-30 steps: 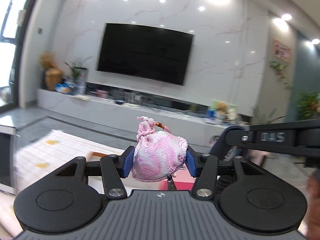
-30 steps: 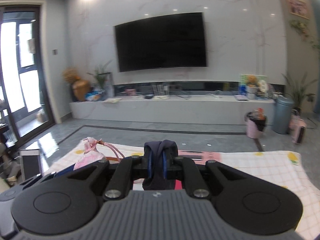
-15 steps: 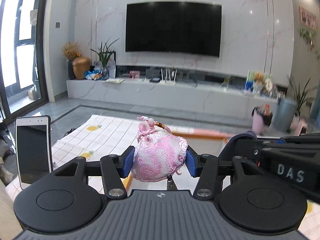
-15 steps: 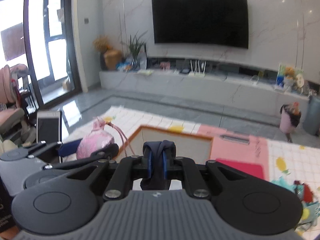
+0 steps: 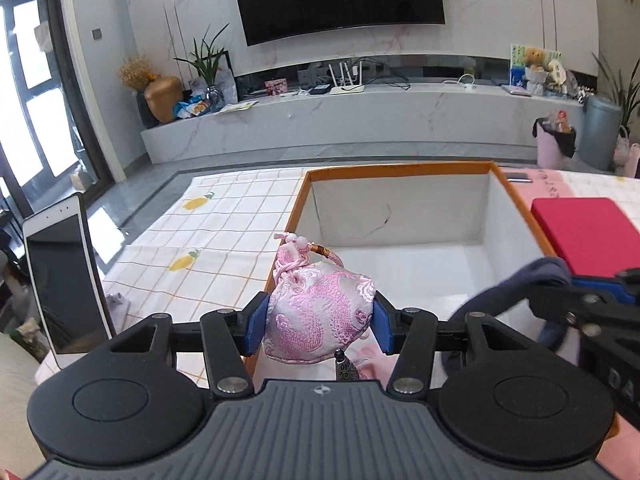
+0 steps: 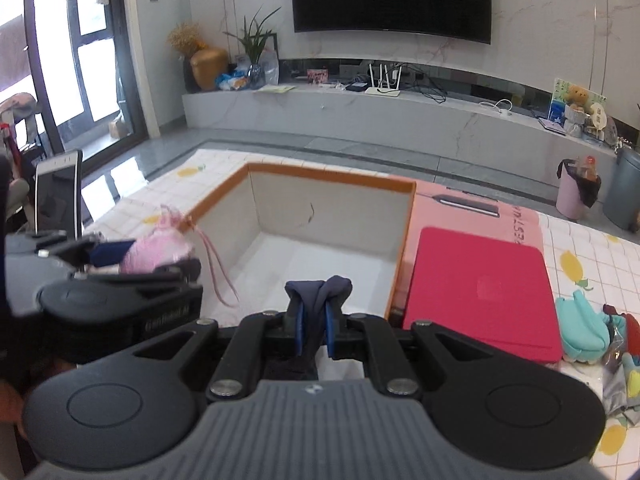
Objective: Organize soft objects
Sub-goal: 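Open the left gripper to drop the pink pouch into the box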
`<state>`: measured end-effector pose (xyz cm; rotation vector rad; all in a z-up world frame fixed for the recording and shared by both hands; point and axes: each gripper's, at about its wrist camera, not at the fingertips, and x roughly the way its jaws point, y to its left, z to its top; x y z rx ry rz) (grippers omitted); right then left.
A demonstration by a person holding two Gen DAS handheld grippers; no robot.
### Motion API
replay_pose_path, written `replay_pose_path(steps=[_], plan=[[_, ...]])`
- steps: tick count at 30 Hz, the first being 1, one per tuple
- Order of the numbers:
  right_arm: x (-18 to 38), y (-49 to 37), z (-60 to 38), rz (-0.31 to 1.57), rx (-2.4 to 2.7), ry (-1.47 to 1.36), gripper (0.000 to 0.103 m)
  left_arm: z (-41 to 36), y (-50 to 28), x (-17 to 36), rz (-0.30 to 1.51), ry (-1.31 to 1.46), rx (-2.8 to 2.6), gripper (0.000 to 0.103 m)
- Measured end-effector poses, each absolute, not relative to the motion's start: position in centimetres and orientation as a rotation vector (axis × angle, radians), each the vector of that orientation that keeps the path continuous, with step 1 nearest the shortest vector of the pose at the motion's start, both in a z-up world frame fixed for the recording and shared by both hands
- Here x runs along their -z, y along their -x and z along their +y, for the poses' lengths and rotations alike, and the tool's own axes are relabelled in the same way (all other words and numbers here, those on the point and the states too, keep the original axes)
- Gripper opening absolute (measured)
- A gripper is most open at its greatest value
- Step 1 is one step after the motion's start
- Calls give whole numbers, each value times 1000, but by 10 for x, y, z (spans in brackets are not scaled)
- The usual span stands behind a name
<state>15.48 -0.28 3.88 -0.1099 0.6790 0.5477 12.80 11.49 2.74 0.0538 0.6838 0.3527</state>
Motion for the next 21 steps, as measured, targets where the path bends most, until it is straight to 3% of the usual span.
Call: replay_pose_path(steps=[14,21], plan=[[-36,-151,2,678,-536,143,9,129,-159,-8,811,-66,-384,61],[-34,-144,2,682,-529,161,9,115,-174,3,858,-175,-430,73]])
